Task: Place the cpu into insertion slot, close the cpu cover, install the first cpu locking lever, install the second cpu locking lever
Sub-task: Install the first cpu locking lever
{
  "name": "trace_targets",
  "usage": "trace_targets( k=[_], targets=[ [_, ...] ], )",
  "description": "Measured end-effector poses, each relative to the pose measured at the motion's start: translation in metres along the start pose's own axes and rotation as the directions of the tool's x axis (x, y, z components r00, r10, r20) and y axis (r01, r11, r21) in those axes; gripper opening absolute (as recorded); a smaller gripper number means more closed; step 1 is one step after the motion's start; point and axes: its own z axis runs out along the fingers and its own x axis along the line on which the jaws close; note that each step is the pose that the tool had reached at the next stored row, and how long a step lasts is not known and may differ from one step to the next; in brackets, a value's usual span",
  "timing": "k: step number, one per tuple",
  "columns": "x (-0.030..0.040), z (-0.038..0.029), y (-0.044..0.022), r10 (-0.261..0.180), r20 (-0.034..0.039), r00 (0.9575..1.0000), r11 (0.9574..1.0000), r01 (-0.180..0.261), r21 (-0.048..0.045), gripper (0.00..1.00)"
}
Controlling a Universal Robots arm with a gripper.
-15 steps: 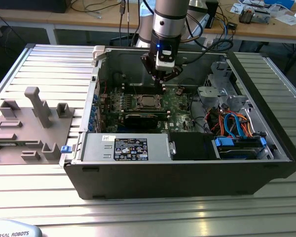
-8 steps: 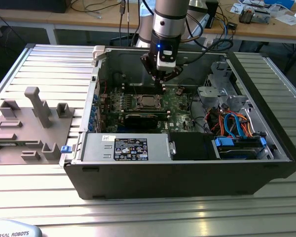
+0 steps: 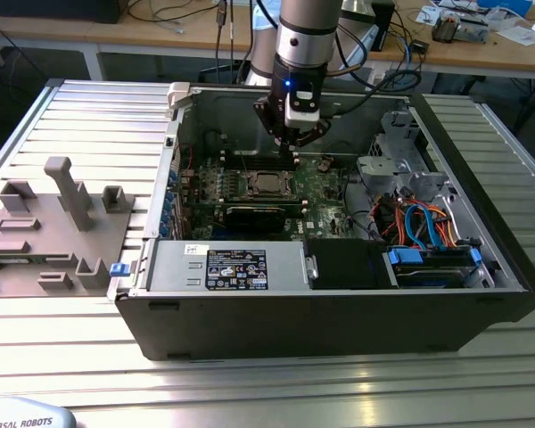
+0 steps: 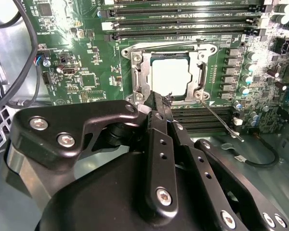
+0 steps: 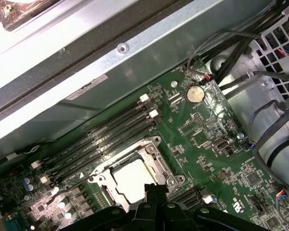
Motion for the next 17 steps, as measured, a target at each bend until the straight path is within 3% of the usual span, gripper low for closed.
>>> trace_targets(
  k=[17],
  targets=[
    [-0.0001,0.0000,0.0000,-0.060,0.0004,0.9982,0.9982,0.060,0.0014,0.11]
  ],
)
